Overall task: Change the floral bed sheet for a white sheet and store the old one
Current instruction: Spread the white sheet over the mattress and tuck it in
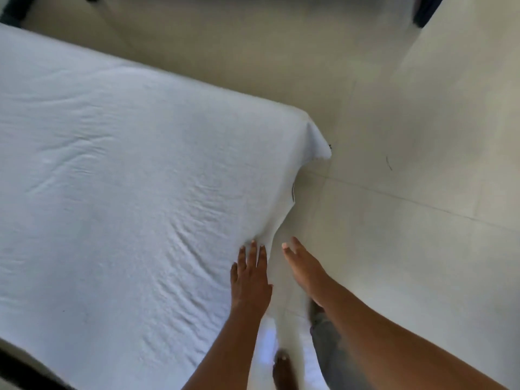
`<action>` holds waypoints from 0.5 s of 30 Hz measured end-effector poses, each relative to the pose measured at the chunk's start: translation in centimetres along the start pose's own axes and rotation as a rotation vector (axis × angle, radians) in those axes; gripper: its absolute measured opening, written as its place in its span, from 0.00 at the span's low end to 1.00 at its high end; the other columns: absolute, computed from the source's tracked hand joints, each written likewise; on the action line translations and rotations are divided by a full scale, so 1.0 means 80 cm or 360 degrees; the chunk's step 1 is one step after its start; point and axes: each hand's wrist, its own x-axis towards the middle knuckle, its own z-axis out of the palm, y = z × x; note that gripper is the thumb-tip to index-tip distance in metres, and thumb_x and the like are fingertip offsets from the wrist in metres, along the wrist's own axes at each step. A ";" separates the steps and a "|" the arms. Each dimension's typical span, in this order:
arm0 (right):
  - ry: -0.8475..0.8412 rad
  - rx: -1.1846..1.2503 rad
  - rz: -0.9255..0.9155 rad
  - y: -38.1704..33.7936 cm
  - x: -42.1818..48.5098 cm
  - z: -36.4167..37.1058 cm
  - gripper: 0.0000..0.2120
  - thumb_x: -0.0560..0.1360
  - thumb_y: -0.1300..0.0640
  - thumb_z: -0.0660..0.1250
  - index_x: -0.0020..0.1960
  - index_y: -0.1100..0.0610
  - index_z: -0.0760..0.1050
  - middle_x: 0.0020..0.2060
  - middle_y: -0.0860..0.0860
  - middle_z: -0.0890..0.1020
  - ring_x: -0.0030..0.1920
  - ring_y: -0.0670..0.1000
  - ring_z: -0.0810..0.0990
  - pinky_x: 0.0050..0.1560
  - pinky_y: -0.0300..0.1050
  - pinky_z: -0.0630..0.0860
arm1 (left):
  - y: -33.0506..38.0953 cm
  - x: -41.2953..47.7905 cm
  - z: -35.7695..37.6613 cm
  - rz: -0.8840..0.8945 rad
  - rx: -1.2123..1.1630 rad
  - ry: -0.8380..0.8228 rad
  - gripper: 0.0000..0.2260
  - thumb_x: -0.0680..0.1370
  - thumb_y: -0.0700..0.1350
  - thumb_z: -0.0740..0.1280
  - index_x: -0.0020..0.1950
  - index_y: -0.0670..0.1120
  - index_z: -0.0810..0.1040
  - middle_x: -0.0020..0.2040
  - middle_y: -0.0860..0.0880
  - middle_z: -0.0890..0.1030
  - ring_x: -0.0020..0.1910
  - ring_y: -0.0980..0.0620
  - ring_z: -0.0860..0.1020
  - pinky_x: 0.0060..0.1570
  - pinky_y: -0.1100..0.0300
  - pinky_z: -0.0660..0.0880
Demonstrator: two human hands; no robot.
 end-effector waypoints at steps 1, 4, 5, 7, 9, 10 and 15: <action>0.0001 0.0004 -0.0019 -0.008 0.008 -0.013 0.32 0.84 0.37 0.52 0.83 0.49 0.51 0.81 0.52 0.59 0.79 0.56 0.62 0.76 0.51 0.59 | 0.008 0.015 -0.014 0.0032 0.0043 -0.0017 0.43 0.80 0.53 0.67 0.82 0.51 0.38 0.81 0.48 0.35 0.81 0.45 0.38 0.79 0.46 0.51; 0.0002 0.0135 0.0002 -0.028 0.028 -0.028 0.30 0.85 0.40 0.53 0.83 0.47 0.52 0.81 0.52 0.60 0.79 0.56 0.62 0.78 0.53 0.60 | 0.012 0.053 -0.039 0.0177 0.0201 0.0030 0.43 0.79 0.53 0.69 0.82 0.51 0.41 0.82 0.48 0.38 0.81 0.44 0.39 0.78 0.45 0.52; -0.0014 0.0183 0.0015 -0.033 0.034 -0.029 0.29 0.85 0.41 0.53 0.83 0.46 0.52 0.81 0.52 0.60 0.79 0.55 0.61 0.78 0.52 0.60 | 0.011 0.066 -0.044 0.0226 0.0270 0.0045 0.43 0.78 0.53 0.69 0.82 0.51 0.43 0.82 0.48 0.38 0.81 0.44 0.40 0.77 0.45 0.52; 0.0002 0.0269 0.0014 -0.047 0.048 -0.030 0.26 0.86 0.45 0.53 0.82 0.46 0.54 0.81 0.50 0.59 0.80 0.53 0.59 0.78 0.49 0.57 | 0.009 0.099 -0.059 0.0336 0.0374 0.0108 0.44 0.77 0.52 0.71 0.82 0.51 0.45 0.82 0.47 0.39 0.81 0.44 0.41 0.77 0.44 0.55; 0.0027 0.0370 0.0028 -0.061 0.066 -0.029 0.25 0.87 0.49 0.54 0.82 0.49 0.55 0.81 0.48 0.56 0.81 0.49 0.55 0.76 0.41 0.55 | 0.008 0.134 -0.077 0.0402 0.0420 0.0140 0.44 0.76 0.49 0.72 0.82 0.53 0.46 0.83 0.47 0.41 0.81 0.44 0.42 0.76 0.43 0.58; 0.0042 0.0411 0.0026 -0.068 0.074 -0.028 0.25 0.87 0.51 0.54 0.82 0.50 0.55 0.81 0.48 0.54 0.81 0.48 0.53 0.74 0.38 0.54 | 0.007 0.151 -0.084 0.0439 0.0431 0.0155 0.45 0.76 0.50 0.73 0.82 0.55 0.45 0.83 0.48 0.41 0.81 0.44 0.42 0.76 0.43 0.58; 0.0059 0.0629 0.0163 -0.117 0.138 -0.038 0.24 0.86 0.43 0.50 0.82 0.45 0.57 0.76 0.42 0.62 0.79 0.47 0.59 0.72 0.37 0.56 | 0.020 0.248 -0.136 0.0667 0.0300 0.0370 0.31 0.79 0.57 0.62 0.81 0.53 0.59 0.82 0.45 0.55 0.80 0.41 0.55 0.71 0.40 0.66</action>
